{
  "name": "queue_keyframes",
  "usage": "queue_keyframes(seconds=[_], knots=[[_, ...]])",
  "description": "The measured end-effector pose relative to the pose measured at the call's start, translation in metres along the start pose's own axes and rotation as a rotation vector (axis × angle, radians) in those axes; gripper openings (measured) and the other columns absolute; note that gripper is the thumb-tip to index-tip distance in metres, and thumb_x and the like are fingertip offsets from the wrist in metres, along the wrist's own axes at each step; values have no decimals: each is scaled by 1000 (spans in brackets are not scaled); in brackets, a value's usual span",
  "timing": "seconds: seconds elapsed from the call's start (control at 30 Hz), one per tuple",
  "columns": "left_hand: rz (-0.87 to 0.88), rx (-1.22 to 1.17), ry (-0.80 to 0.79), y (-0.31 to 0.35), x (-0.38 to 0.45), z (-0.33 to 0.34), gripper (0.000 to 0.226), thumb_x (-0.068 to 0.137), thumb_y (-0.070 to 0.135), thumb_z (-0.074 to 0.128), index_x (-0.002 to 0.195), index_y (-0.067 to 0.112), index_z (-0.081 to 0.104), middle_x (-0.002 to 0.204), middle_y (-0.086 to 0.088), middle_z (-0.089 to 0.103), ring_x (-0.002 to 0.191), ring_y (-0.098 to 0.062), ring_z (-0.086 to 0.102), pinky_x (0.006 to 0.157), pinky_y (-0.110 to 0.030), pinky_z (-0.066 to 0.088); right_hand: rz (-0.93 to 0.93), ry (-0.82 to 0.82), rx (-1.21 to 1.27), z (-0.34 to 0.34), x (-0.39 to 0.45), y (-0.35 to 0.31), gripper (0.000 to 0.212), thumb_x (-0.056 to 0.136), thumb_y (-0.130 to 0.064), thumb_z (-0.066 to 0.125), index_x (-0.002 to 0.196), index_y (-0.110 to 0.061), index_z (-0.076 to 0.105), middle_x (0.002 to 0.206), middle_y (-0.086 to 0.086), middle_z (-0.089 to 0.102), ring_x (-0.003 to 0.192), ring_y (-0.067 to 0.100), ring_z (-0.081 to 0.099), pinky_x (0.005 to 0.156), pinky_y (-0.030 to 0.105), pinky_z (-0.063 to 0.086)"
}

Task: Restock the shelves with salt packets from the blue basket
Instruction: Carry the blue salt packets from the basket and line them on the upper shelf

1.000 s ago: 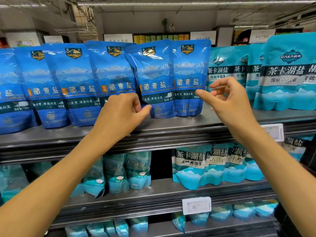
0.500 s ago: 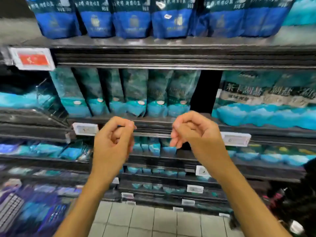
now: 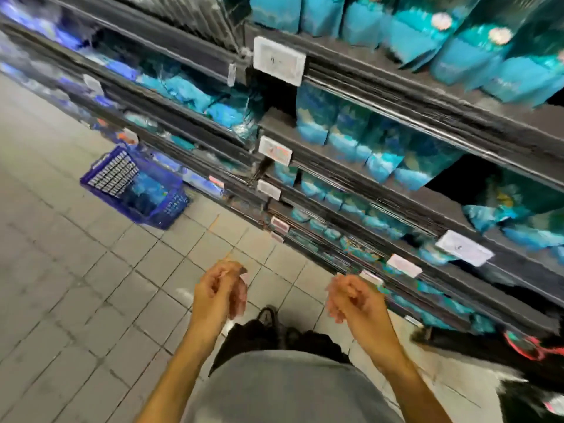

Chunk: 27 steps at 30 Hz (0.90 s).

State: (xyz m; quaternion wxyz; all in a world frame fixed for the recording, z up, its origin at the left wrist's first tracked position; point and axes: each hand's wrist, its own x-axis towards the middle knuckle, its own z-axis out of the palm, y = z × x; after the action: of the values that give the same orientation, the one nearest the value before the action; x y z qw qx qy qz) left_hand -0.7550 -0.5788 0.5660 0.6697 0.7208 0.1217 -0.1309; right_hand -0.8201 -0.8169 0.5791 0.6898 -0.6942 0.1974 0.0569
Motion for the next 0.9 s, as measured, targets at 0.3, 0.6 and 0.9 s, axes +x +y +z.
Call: queue_keyframes(seconds=[0.3, 0.6, 0.9], knots=[[-239, -63, 476, -60, -81, -60, 25, 104, 21, 52, 91, 9, 69, 61, -5, 61, 49, -18, 53, 47, -27, 35, 149, -404, -326, 61, 37, 50, 24, 98, -8, 61, 80, -23, 66, 59, -9, 63, 52, 3, 58, 50, 16, 46], [-362, -250, 850, -104, -107, -149, 24, 104, 14, 52, 89, 12, 71, 59, 2, 62, 50, -12, 54, 43, -22, 41, 91, -630, -205, 251, 100, -14, 20, 91, -18, 65, 77, -30, 74, 62, -1, 64, 54, 15, 58, 49, 26, 45], [-325, -335, 757, -91, -24, -288, 21, 104, 12, 51, 94, 5, 68, 69, -7, 64, 54, -19, 56, 42, -27, 38, 127, -544, -308, 394, 144, -44, 12, 96, -8, 61, 88, -9, 70, 65, 5, 65, 59, 21, 61, 48, 28, 48]])
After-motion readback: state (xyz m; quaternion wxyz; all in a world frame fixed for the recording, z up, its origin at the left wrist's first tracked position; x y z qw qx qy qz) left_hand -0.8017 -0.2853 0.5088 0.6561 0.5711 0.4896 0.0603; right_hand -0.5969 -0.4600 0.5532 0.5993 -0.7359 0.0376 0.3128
